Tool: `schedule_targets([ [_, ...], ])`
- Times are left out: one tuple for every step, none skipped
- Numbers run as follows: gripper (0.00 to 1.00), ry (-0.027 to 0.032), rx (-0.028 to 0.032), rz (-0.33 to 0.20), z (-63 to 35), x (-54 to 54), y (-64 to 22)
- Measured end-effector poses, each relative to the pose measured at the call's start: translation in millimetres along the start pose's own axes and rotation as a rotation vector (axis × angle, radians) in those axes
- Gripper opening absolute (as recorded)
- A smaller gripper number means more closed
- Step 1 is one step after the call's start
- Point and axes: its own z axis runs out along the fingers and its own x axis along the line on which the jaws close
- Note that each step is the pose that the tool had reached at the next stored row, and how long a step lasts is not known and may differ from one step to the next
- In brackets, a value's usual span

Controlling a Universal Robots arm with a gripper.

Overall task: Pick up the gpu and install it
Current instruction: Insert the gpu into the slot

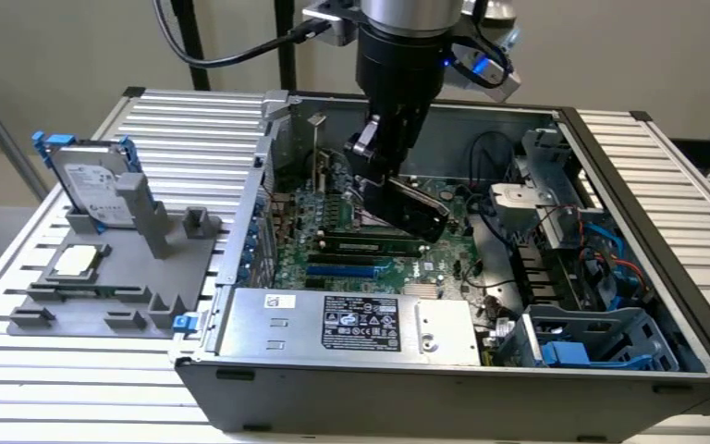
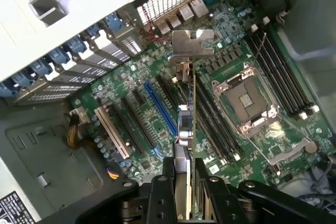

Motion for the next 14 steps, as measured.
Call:
schedule_targets([
  [0.0,0.0001,0.0,-0.018,0.8,0.0,0.0],
  [0.0,0.0002,0.0,-0.037,1.6,0.0,0.0],
  [0.0,0.0004,0.0,-0.055,2.3,0.0,0.0],
  [0.0,0.0005,-0.0001,-0.073,3.1,0.0,0.0],
  [0.0,0.0006,-0.0001,-0.091,3.8,0.0,-0.1],
  [0.0,0.0008,-0.0001,-0.109,4.6,0.0,-0.1],
  [0.0,0.0009,0.0,-0.128,5.3,0.0,-0.1],
  [0.0,0.0012,-0.0001,-0.146,6.0,0.0,-0.1],
  [0.0,0.0014,-0.0001,-0.164,6.8,0.0,-0.1],
  [0.0,0.0014,-0.0002,-0.182,7.7,0.0,-0.1],
  [0.0,0.0018,-0.0002,-0.2,8.4,0.0,-0.1],
  [0.0,0.0018,-0.0003,-0.218,9.2,0.0,-0.1],
  [0.0,0.0021,-0.0003,-0.237,10.0,0.0,-0.1],
  [0.0,0.0022,-0.0004,-0.255,10.8,0.0,-0.1],
])
